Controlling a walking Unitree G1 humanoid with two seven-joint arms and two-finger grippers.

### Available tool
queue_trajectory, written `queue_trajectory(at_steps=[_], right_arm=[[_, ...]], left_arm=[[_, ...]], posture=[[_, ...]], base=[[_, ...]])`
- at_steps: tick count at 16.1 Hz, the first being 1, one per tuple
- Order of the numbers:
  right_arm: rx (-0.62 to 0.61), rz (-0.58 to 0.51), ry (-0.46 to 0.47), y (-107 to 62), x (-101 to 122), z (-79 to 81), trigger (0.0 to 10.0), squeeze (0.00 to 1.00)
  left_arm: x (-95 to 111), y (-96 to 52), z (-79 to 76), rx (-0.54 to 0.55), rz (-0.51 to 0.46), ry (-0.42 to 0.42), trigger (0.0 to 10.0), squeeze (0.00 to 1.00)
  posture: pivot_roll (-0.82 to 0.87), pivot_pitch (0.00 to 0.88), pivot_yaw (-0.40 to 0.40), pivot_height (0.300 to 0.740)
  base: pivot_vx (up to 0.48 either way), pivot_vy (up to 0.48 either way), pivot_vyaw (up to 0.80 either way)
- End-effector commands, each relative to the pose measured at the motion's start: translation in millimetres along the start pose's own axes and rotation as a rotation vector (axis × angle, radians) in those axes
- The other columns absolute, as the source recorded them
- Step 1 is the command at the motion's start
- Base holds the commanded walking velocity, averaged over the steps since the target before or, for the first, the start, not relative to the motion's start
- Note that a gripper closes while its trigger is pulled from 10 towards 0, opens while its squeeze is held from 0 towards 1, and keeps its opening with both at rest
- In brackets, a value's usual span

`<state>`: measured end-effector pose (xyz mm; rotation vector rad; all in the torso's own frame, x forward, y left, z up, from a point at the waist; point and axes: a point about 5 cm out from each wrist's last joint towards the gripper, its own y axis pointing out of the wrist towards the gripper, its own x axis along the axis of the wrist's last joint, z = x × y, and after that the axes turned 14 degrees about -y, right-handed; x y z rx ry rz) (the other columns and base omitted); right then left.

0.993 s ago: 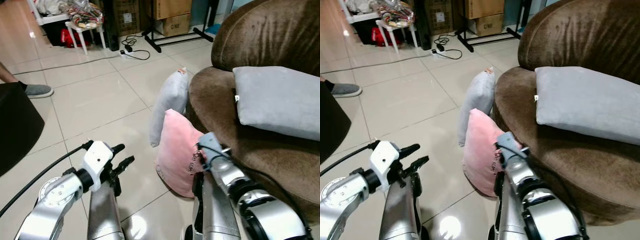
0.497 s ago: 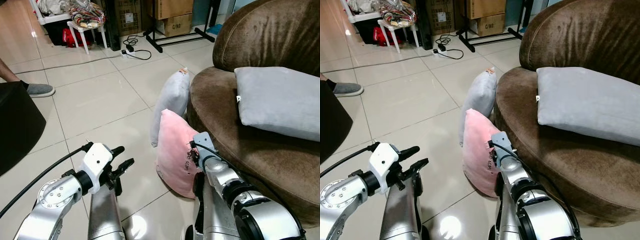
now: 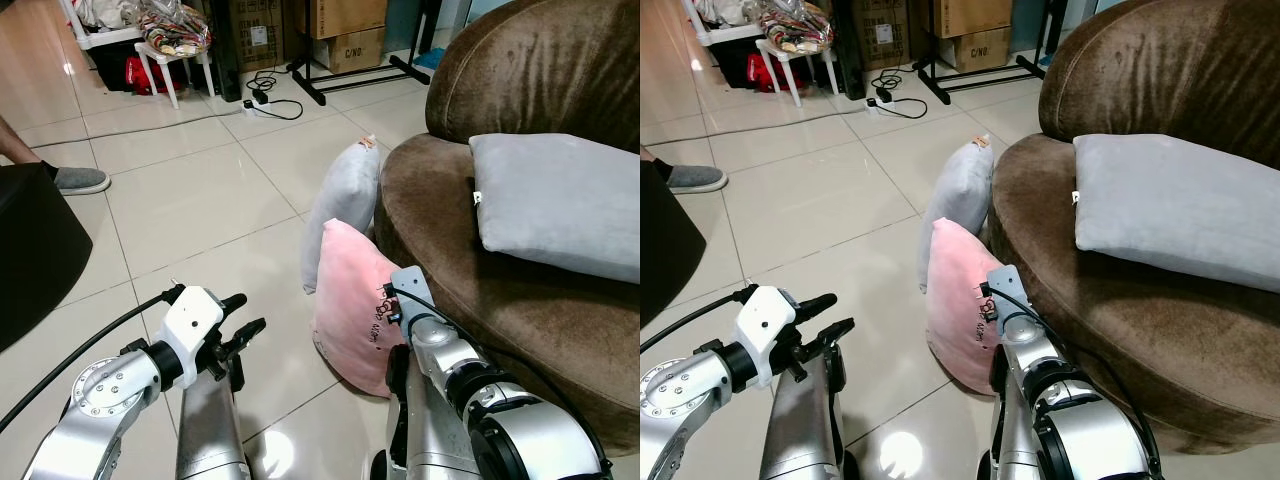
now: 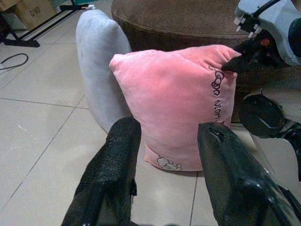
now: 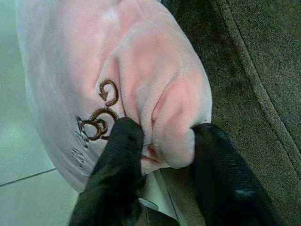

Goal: Move the pillow to the sofa from floor

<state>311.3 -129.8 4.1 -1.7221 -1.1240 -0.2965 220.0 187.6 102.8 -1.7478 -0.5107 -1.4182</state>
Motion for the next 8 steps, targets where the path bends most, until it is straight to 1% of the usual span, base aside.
queue_trajectory(at_steps=[1, 8], right_arm=[[-0.004, 0.001, 0.001, 0.4, 2.5, -1.5, 0.0, 0.0], [-0.013, 0.028, 0.009, 0.2, -6.4, -3.3, 0.0, 0.0]], left_arm=[[3.4, -2.7, -0.6, -0.006, 0.001, 0.014, 10.0, 0.0], [1.8, -1.8, -4.5, -0.024, 0.012, 0.012, 10.0, 0.0]], posture=[[0.09, 0.0, -0.002, 0.436], [0.09, 0.0, 0.0, 0.436]], base=[[0.0, 0.0, 0.0], [0.0, 0.0, 0.0]])
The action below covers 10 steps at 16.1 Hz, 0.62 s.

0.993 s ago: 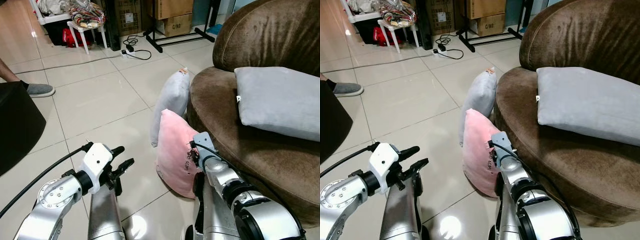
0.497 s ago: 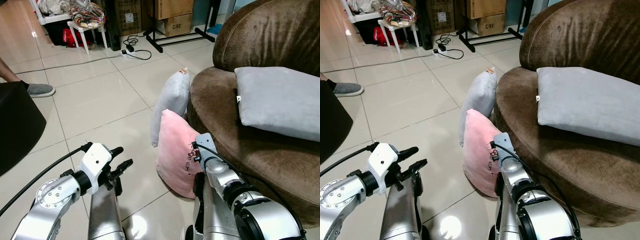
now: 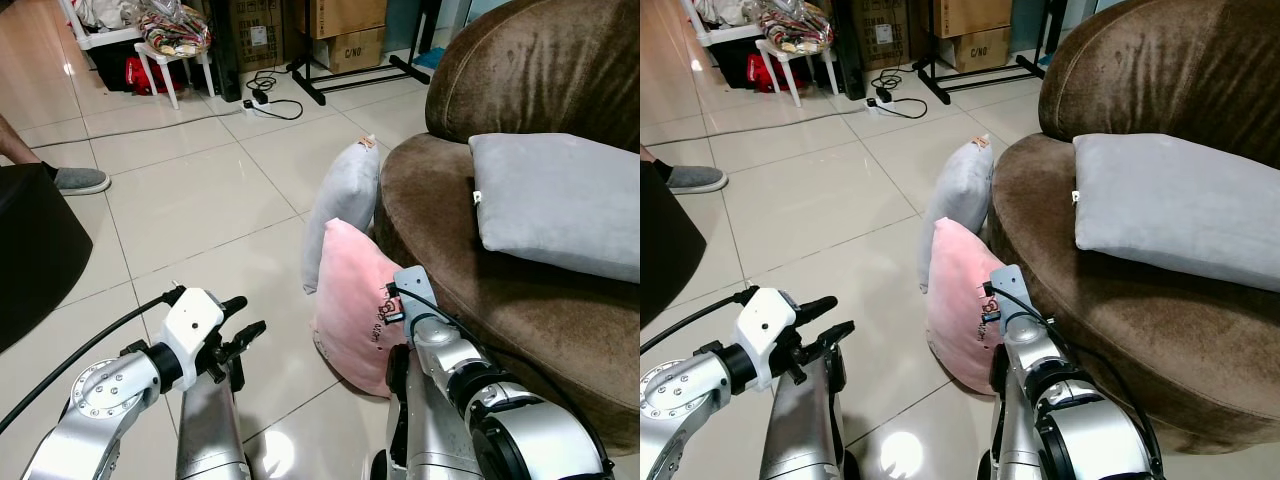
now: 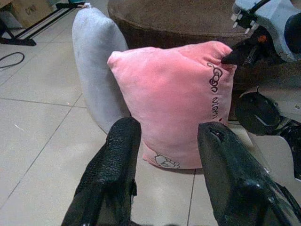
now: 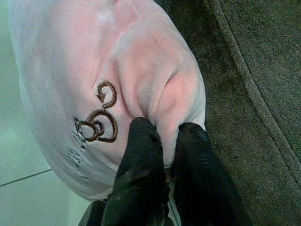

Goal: Move the pillow to the sofa from floor

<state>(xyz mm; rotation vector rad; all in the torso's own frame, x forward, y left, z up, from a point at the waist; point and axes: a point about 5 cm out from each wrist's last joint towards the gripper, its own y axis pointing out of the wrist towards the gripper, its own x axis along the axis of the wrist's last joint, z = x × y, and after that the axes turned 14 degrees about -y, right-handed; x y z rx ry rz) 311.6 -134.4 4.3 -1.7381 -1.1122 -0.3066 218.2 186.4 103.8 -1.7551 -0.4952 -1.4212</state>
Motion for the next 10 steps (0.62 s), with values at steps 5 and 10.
queue_trajectory(at_steps=[5, 10], right_arm=[[-0.029, 0.011, 0.07, 0.0, -8, -5.7, 10.0, 1.0], [-0.035, -0.064, 0.169, 0.8, 0, -17.4, 10.0, 1.0]], left_arm=[[2, -4.1, -6.4, -0.014, 0.006, 0.012, 10.0, 0.0], [6, -4.5, -14.4, -0.029, -0.013, -0.009, 10.0, 0.0]], posture=[[0.09, 0.0, -0.006, 0.436], [0.06, 0.032, -0.016, 0.436]], base=[[0.0, 0.0, 0.0], [0.0, 0.0, 0.0]])
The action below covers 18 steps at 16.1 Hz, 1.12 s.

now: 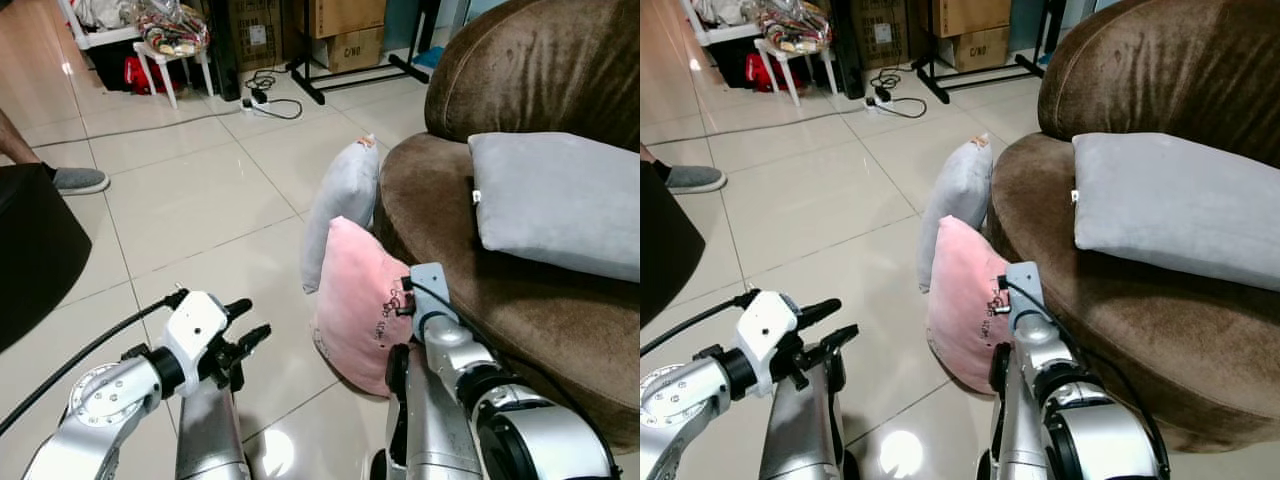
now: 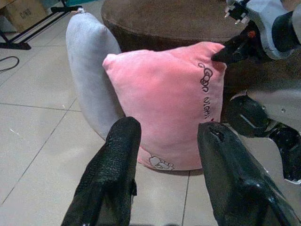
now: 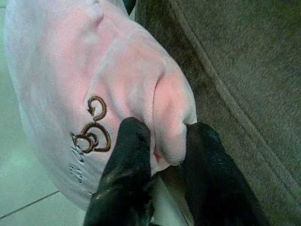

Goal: Move the pillow to the sofa from floor

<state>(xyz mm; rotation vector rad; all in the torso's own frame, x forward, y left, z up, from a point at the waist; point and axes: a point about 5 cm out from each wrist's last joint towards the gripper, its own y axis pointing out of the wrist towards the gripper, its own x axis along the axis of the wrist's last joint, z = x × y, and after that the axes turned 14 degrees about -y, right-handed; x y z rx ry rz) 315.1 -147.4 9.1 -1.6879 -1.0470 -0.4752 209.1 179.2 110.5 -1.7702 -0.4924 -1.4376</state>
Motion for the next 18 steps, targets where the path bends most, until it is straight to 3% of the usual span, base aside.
queue_trajectory(at_steps=[1, 9, 10, 14, 18], right_arm=[[0.0, -0.021, 0.025, 0.3, 3, -3.2, 10.0, 1.0], [-0.019, -0.057, 0.053, 1.2, 14, -4.2, 10.0, 1.0], [-0.018, -0.076, 0.119, 1.3, 20, -3.0, 10.0, 0.0], [0.059, -0.216, 0.353, -0.5, 45, 3.6, 10.0, 0.0], [0.092, -0.278, 0.436, -2.5, 52, 7.9, 10.0, 0.0]], left_arm=[[1, 0.6, -4.7, -0.014, -0.005, -0.016, 10.0, 0.0], [-1, -12.8, -29.9, -0.062, 0.021, -0.051, 10.0, 0.0], [-1, -13.4, -30.3, -0.065, 0.022, -0.054, 10.0, 0.0], [0, -22.2, -36.4, -0.058, 0.029, -0.073, 10.0, 0.0], [-1, -26.1, -36.7, -0.043, 0.036, -0.082, 10.0, 0.0]], posture=[[0.06, 0.048, -0.019, 0.436], [0.05, 0.152, -0.049, 0.436], [0.05, 0.16, -0.053, 0.436], [0.06, 0.176, -0.067, 0.436], [0.07, 0.171, -0.073, 0.436]], base=[[0.0, 0.0, 0.0], [0.0, 0.0, 0.0], [0.0, 0.0, 0.0], [0.0, 0.0, 0.0], [0.0, 0.0, 0.0]])
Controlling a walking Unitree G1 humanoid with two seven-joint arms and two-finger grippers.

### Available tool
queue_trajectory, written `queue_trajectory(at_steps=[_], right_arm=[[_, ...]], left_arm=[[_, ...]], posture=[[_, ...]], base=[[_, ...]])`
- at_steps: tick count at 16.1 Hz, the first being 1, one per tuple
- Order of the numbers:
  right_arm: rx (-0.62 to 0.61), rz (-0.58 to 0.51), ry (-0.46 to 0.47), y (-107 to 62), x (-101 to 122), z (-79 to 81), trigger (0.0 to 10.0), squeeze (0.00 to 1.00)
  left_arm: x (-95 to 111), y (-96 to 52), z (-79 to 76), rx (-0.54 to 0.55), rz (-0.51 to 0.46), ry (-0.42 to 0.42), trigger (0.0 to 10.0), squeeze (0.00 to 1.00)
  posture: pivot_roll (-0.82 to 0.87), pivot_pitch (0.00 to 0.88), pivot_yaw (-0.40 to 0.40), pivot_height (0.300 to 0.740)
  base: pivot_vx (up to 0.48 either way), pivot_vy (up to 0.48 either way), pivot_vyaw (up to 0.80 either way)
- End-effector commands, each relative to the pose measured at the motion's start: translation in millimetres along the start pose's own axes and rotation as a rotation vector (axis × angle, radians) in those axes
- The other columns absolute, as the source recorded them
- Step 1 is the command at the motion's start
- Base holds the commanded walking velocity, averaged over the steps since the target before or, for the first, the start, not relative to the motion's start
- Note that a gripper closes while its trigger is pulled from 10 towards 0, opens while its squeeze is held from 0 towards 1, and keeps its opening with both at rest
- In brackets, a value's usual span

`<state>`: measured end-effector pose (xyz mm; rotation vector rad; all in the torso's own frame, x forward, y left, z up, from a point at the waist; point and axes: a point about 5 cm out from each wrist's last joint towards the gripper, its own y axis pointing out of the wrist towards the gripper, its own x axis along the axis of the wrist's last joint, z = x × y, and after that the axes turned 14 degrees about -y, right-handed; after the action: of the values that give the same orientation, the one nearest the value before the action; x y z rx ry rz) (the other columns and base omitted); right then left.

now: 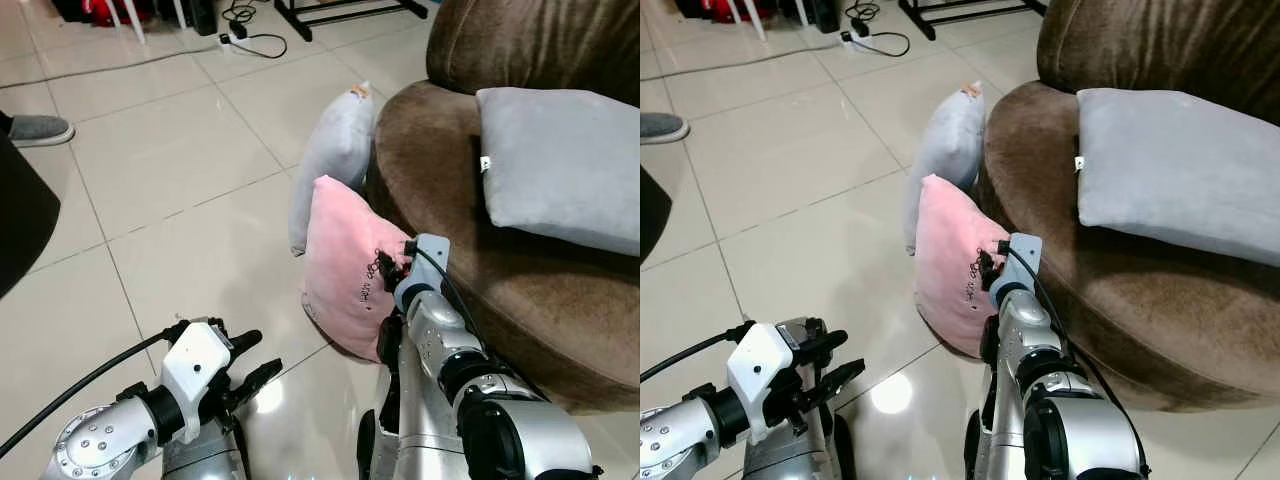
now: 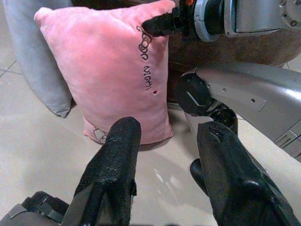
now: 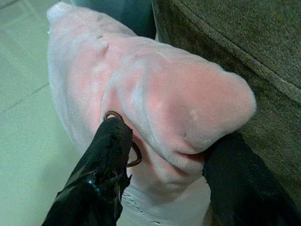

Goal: Move the pillow to the sofa from floor

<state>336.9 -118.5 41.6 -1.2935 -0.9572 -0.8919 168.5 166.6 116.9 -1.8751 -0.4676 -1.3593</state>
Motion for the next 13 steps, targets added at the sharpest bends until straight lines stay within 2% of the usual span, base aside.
queue_trajectory(at_steps=[1, 3, 4, 7, 8, 9, 10, 13], right_arm=[[-0.022, -0.012, 0.04, 0.9, 4, -1.5, 10.0, 0.0], [-0.07, 0.021, 0.111, 1.0, 1, -2.9, 10.0, 0.0], [-0.106, 0.05, 0.187, 1.7, 0, -1.7, 10.0, 0.0], [-0.196, 0.127, 0.21, 0.8, -7, -2.2, 10.0, 0.0], [-0.229, 0.147, 0.24, -0.1, -9, -3.4, 5.1, 0.0], [-0.239, 0.152, 0.28, -0.4, -10, -3.4, 2.8, 0.0], [-0.238, 0.149, 0.338, -0.3, -10, -2.4, 0.0, 0.0], [-0.206, 0.112, 0.382, 1.8, -3, 0.7, 0.0, 0.0]], left_arm=[[2, -2.7, -0.8, 0.008, -0.004, 0.003, 10.0, 0.0], [2, -3.2, -1.4, 0.011, -0.003, 0.0, 10.0, 0.0], [1, -3.7, -1.9, 0.012, -0.002, -0.002, 10.0, 0.0], [2, -2.8, -2.2, 0.011, 0.0, -0.002, 10.0, 0.0], [2, -2.8, -2.4, 0.012, 0.0, -0.002, 10.0, 0.0], [2, -3.2, -2.5, 0.012, 0.0, -0.002, 10.0, 0.0], [2, -4.0, -2.5, 0.013, 0.001, -0.002, 10.0, 0.0], [2, -4.2, -2.6, 0.013, 0.001, -0.002, 10.0, 0.0]], posture=[[0.07, 0.172, -0.074, 0.436], [0.07, 0.172, -0.073, 0.436], [0.07, 0.172, -0.073, 0.436], [0.07, 0.177, -0.069, 0.436], [0.07, 0.178, -0.069, 0.436], [0.07, 0.178, -0.069, 0.436], [0.08, 0.177, -0.07, 0.436], [0.08, 0.174, -0.07, 0.436]], base=[[0.0, 0.0, 0.0], [0.0, 0.0, 0.0], [0.0, 0.0, 0.0], [0.0, 0.0, 0.0], [0.0, 0.0, 0.0], [0.0, 0.0, 0.0], [0.0, 0.0, 0.0], [0.0, 0.0, 0.0]])
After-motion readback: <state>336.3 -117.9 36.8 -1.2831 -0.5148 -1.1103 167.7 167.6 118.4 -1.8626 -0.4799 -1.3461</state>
